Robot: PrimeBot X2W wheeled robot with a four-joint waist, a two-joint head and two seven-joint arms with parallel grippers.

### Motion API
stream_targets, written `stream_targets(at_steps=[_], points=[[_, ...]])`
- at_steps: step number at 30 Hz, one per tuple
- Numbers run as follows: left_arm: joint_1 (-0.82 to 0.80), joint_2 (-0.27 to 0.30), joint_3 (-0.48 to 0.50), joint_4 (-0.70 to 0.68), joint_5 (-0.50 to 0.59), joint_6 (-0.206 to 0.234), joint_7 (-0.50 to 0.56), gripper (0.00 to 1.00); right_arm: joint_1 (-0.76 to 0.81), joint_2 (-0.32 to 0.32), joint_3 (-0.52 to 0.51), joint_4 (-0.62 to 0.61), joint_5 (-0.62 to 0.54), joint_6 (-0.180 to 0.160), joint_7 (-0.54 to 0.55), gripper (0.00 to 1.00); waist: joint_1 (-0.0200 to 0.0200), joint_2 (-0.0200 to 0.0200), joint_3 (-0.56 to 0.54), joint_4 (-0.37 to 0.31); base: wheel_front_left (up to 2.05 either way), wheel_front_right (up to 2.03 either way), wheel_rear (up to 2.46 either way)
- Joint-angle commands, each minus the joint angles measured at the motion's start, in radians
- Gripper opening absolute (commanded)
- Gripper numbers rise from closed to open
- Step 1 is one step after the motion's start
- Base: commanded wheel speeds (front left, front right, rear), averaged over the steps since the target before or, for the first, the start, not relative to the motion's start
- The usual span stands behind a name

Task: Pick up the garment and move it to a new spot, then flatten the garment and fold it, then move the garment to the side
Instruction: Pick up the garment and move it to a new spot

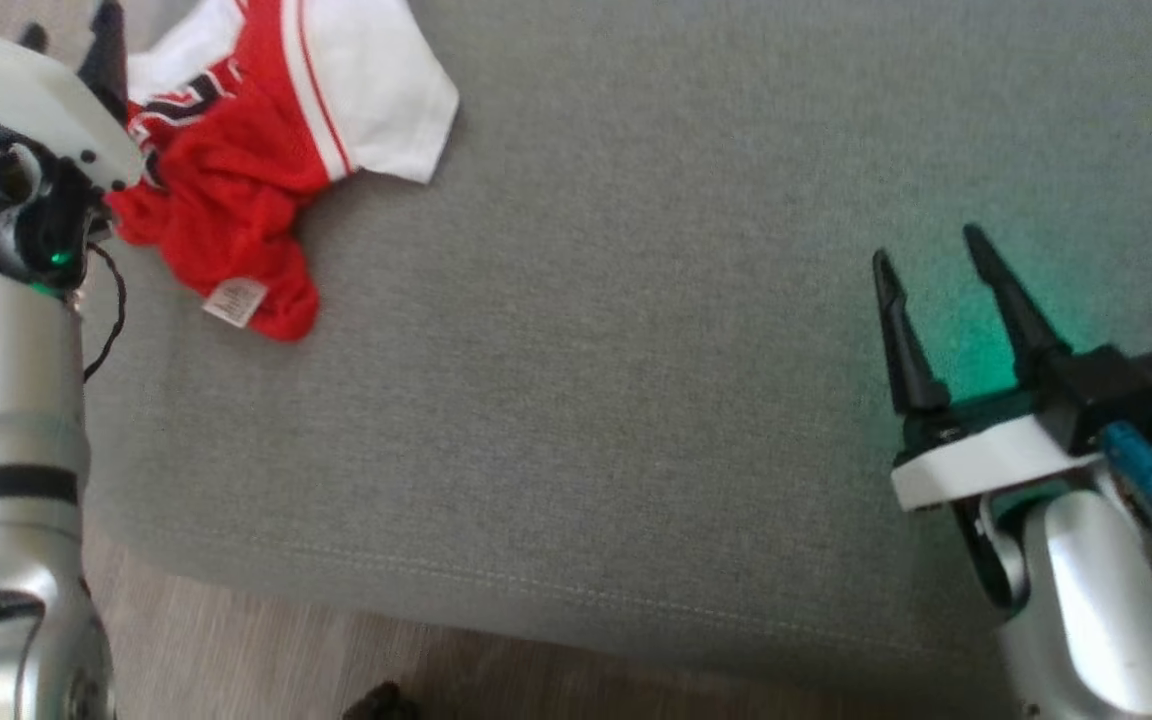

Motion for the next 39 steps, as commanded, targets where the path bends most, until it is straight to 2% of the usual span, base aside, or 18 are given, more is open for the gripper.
stream_targets(at_steps=[1, 6, 16, 17, 18, 20, 24, 31, 36, 39], points=[[-0.059, 0.055, 0.029, 0.055, -0.019, -0.018, 0.034, 1.00, -0.040, 0.002, 0.019, -0.049, -0.017, 0.000, -0.010, 1.00, -0.0001, 0.0000, 0.080, -0.027, 0.00, 0.00, 0.00], [-0.114, 0.044, 0.011, 0.178, -0.045, -0.042, 0.076, 1.00, -0.066, 0.002, 0.026, -0.056, -0.036, 0.000, -0.010, 1.00, -0.0001, 0.0000, 0.125, -0.030, 0.00, 0.00, 0.00], [-0.163, 0.039, -0.025, 0.361, -0.080, -0.061, 0.075, 1.00, -0.106, 0.002, 0.049, -0.065, -0.055, 0.000, -0.010, 1.00, -0.0001, 0.0000, 0.192, -0.045, 0.00, 0.00, 0.00], [-0.162, 0.037, -0.025, 0.371, -0.091, -0.062, 0.077, 0.35, -0.108, 0.002, 0.050, -0.065, -0.053, 0.000, -0.010, 1.00, -0.0001, 0.0000, 0.194, -0.048, 0.00, 0.00, 0.00], [-0.162, 0.036, -0.024, 0.375, -0.102, -0.062, 0.071, 0.00, -0.111, 0.002, 0.050, -0.064, -0.050, 0.000, -0.010, 1.00, -0.0001, 0.0000, 0.195, -0.050, 0.00, 0.00, 0.00], [-0.156, 0.035, -0.042, 0.365, -0.114, -0.063, 0.045, 0.00, -0.118, 0.002, 0.050, -0.063, -0.043, 0.000, -0.010, 1.00, -0.0001, 0.0000, 0.191, -0.056, 0.00, 0.00, 0.00], [-0.134, 0.040, -0.062, 0.299, -0.154, -0.063, -0.118, 0.00, -0.118, 0.002, 0.053, -0.054, -0.024, 0.000, -0.010, 1.00, -0.0001, 0.0000, 0.156, -0.062, 0.00, 0.00, 0.00], [-0.084, 0.055, -0.155, 0.162, -0.215, -0.063, -0.346, 0.00, -0.095, 0.002, 0.057, -0.046, 0.034, 0.000, -0.010, 1.00, -0.0001, 0.0000, 0.036, -0.082, 0.00, 0.00, 0.00], [-0.036, 0.076, -0.259, 0.030, -0.216, -0.063, -0.415, 0.00, -0.069, 0.002, 0.054, -0.047, 0.083, 0.000, -0.010, 1.00, -0.0001, 0.0000, -0.061, -0.112, 0.00, 0.00, 0.00], [-0.009, 0.095, -0.290, -0.060, -0.216, -0.063, -0.429, 0.00, -0.054, 0.002, 0.054, -0.047, 0.118, 0.000, -0.010, 1.00, -0.0001, 0.0000, -0.113, -0.141, 0.00, 0.00, 0.00]])
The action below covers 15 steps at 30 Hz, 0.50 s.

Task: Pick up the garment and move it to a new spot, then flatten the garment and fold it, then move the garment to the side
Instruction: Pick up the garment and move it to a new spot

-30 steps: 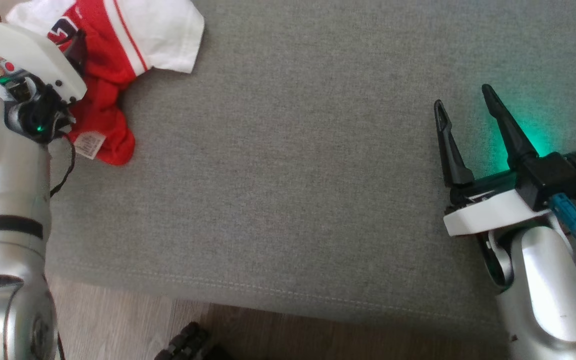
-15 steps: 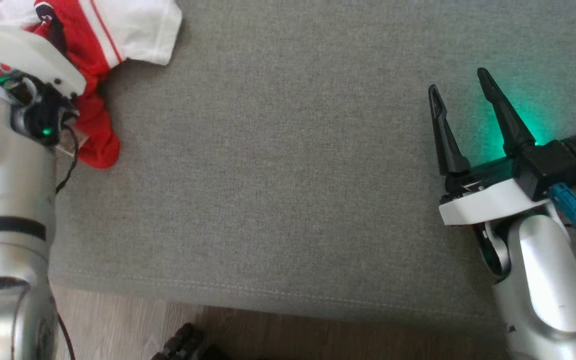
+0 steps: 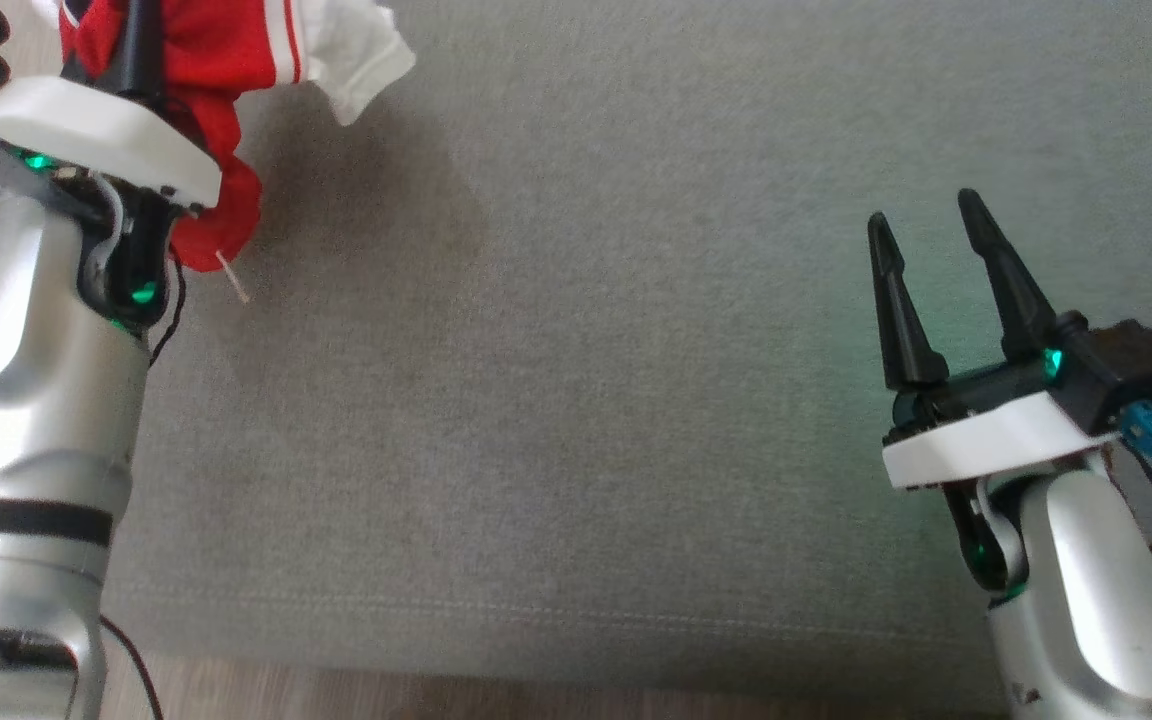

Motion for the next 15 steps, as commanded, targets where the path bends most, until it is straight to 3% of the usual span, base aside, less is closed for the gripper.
stream_targets(at_steps=[1, 7, 12, 15], points=[[-0.018, 0.066, 0.020, -0.073, 0.002, 0.000, -0.013, 0.00, 0.006, 0.006, 0.024, -0.032, 0.017, 0.000, -0.006, 1.00, -0.0001, 0.0000, -0.072, -0.049, 0.00, 0.00, 0.00], [0.048, 0.064, 0.002, -0.228, 0.008, 0.014, -0.008, 0.00, 0.023, 0.006, 0.037, -0.052, 0.060, 0.000, -0.006, 1.00, -0.0001, 0.0000, -0.143, -0.113, 0.00, 0.00, 0.00], [0.125, 0.042, -0.043, -0.384, 0.040, 0.073, 0.031, 0.00, 0.031, 0.006, 0.047, -0.079, 0.088, 0.000, -0.006, 1.00, -0.0001, 0.0000, -0.172, -0.189, 0.00, 0.00, 0.00], [0.185, -0.006, -0.084, -0.438, 0.056, 0.122, 0.049, 0.00, 0.034, 0.006, 0.061, -0.085, 0.113, 0.000, -0.006, 1.00, -0.0001, 0.0000, -0.170, -0.249, 0.00, 0.00, 0.00]])
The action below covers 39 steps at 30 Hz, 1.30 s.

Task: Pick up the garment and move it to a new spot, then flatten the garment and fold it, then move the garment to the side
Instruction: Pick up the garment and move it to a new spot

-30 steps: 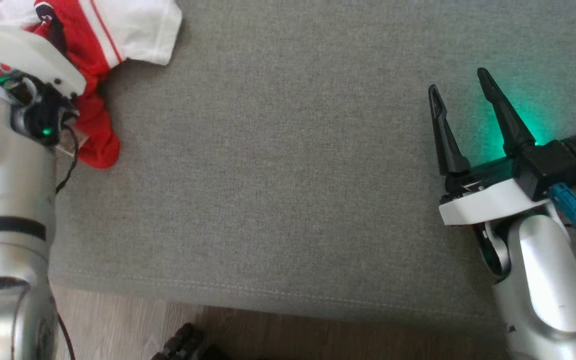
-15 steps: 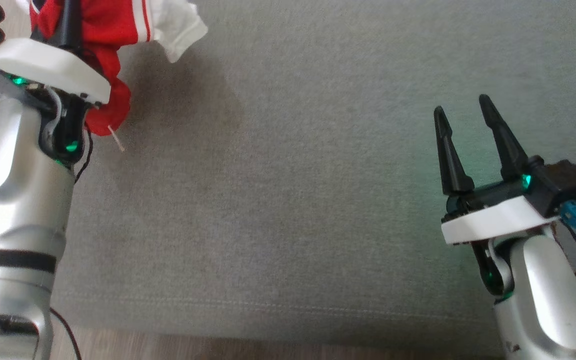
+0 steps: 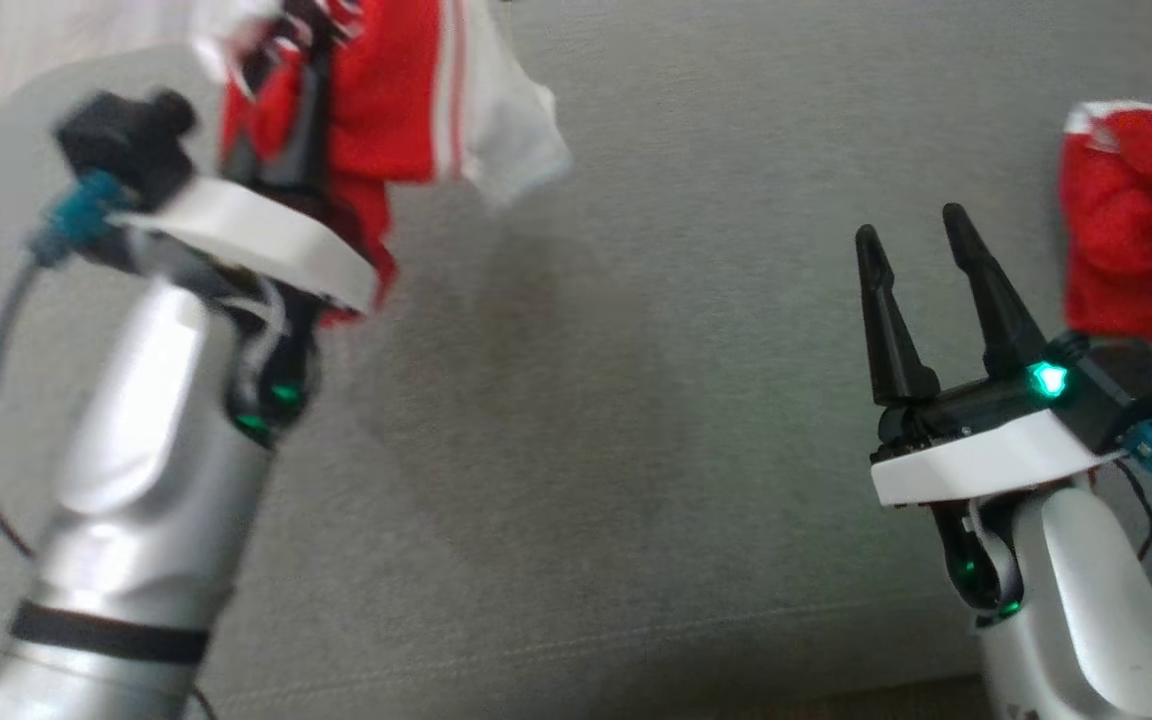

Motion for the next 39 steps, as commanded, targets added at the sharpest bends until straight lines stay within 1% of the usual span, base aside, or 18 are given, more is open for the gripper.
stream_targets(at_steps=[1, 3, 5, 10, 14, 18, 19, 20, 22, 24, 26, 28, 30, 35, 36, 39], points=[[-0.032, 0.027, 0.032, -0.035, 0.007, 0.008, 0.001, 0.00, -0.008, 0.005, 0.028, -0.039, 0.007, 0.000, -0.006, 1.00, 0.0000, 0.0000, -0.004, -0.043, 0.00, 0.00, 0.00], [-0.011, 0.002, 0.013, -0.024, 0.013, 0.023, -0.001, 0.00, -0.008, 0.005, 0.036, -0.042, 0.016, 0.000, -0.006, 1.00, 0.0000, 0.0000, 0.007, -0.069, 0.00, 0.00, 0.00], [0.006, -0.029, -0.005, 0.000, 0.009, 0.025, -0.008, 0.00, -0.005, 0.005, 0.036, -0.046, 0.021, 0.000, -0.006, 1.00, 0.0000, 0.0000, 0.022, -0.089, 0.00, 0.00, 0.00], [0.004, -0.077, -0.045, 0.115, 0.036, 0.032, -0.038, 0.00, -0.004, 0.005, 0.052, -0.049, 0.023, 0.000, -0.006, 1.00, 0.0000, 0.0000, 0.066, -0.128, 0.00, 0.00, 0.00], [-0.012, -0.121, -0.052, 0.224, 0.001, 0.007, -0.054, 0.00, -0.008, 0.005, 0.060, -0.054, 0.029, 0.000, -0.006, 1.00, 0.0000, 0.0000, 0.097, -0.148, 0.00, 0.00, 0.00], [-0.027, -0.144, -0.073, 0.336, -0.031, -0.023, -0.063, 0.00, -0.015, 0.005, 0.065, -0.054, 0.035, 0.000, -0.006, 1.00, 0.0000, 0.0000, 0.110, -0.158, 0.00, 0.00, 0.00], [-0.029, -0.147, -0.075, 0.357, -0.050, -0.033, -0.065, 0.02, -0.015, 0.005, 0.066, -0.052, 0.036, 0.000, -0.006, 1.00, 0.0000, 0.0000, 0.110, -0.159, 0.00, 0.00, 0.00], [-0.033, -0.150, -0.079, 0.375, -0.060, -0.037, -0.066, 1.00, -0.015, 0.005, 0.066, -0.050, 0.037, 0.000, -0.006, 1.00, 0.0000, 0.0000, 0.108, -0.157, 0.00, 0.00, 0.00], [-0.039, -0.152, -0.096, 0.395, -0.077, -0.046, -0.070, 1.00, -0.010, 0.005, 0.064, -0.042, 0.038, 0.000, -0.006, 1.00, 0.0000, 0.0000, 0.097, -0.148, 0.00, 0.00, 0.00], [-0.039, -0.153, -0.123, 0.384, -0.097, -0.053, -0.074, 1.00, -0.003, 0.005, 0.065, -0.029, 0.038, 0.000, -0.006, 1.00, 0.0000, 0.0000, 0.078, -0.134, 0.00, 0.00, 0.00], [-0.028, -0.153, -0.135, 0.350, -0.115, -0.045, -0.077, 1.00, 0.006, 0.005, 0.068, -0.014, 0.037, 0.000, -0.006, 1.00, 0.0000, 0.0000, 0.055, -0.119, 0.00, 0.00, 0.00], [-0.005, -0.154, -0.116, 0.284, -0.109, -0.018, -0.078, 1.00, 0.016, 0.005, 0.065, -0.001, 0.037, 0.000, -0.006, 1.00, 0.0000, 0.0000, 0.027, -0.097, 0.00, 0.00, 0.00], [0.044, -0.154, -0.079, 0.197, -0.078, 0.010, -0.078, 1.00, 0.029, 0.005, 0.062, 0.011, 0.036, 0.000, -0.006, 1.00, 0.0000, 0.0000, -0.003, -0.075, 0.00, 0.00, 0.00], [0.237, -0.145, 0.034, -0.010, 0.022, 0.076, -0.079, 1.00, 0.072, 0.005, 0.047, 0.047, 0.023, 0.000, -0.006, 1.00, 0.0000, 0.0000, -0.075, -0.020, 0.00, 0.00, 0.00], [0.237, -0.145, 0.034, -0.010, 0.022, 0.076, -0.079, 1.00, 0.072, 0.005, 0.047, 0.047, 0.023, 0.000, -0.006, 1.00, 0.0000, 0.0000, -0.075, -0.020, 0.00, 0.00, 0.00], [0.356, -0.138, 0.094, -0.123, 0.089, 0.106, -0.079, 1.00, 0.102, 0.005, 0.030, 0.065, 0.010, 0.000, -0.006, 1.00, 0.0000, 0.0000, -0.110, 0.014, 0.00, 0.00, 0.00]])
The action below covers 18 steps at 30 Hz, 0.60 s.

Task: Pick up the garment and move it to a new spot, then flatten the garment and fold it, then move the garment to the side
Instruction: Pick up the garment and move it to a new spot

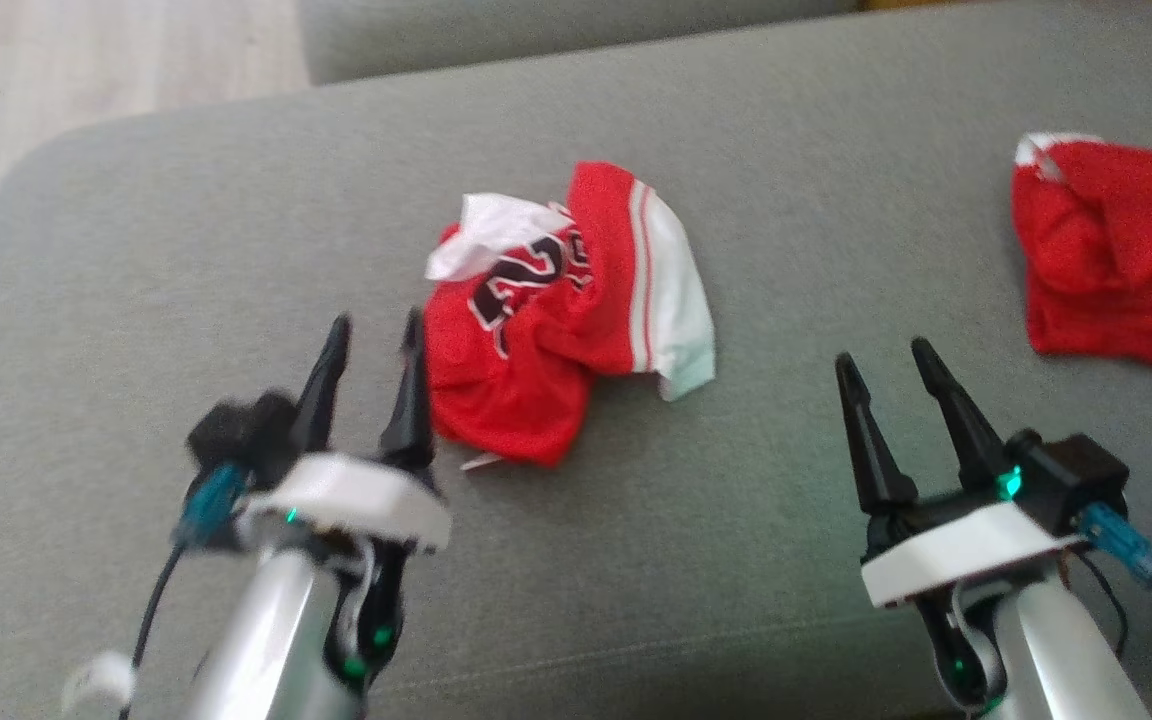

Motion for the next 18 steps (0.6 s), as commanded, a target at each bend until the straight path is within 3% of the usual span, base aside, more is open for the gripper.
stream_targets(at_steps=[1, 8, 18], points=[[-0.025, 0.015, 0.045, -0.055, 0.018, 0.007, -0.009, 1.00, -0.014, 0.003, 0.016, -0.028, -0.007, 0.000, -0.006, 1.00, 0.0000, 0.0000, -0.042, 0.045, 0.00, 0.00, 0.00], [0.175, 0.008, 0.167, -0.241, 0.131, 0.035, -0.009, 1.00, 0.052, 0.003, -0.012, -0.026, -0.037, 0.000, -0.006, 1.00, 0.0000, 0.0000, -0.074, 0.109, 0.00, 0.00, 0.00], [0.341, 0.000, 0.225, -0.313, 0.272, 0.026, -0.009, 1.00, 0.137, 0.003, -0.001, -0.026, -0.038, 0.000, -0.006, 1.00, 0.0000, 0.0000, -0.117, 0.134, 0.00, 0.00, 0.00]])
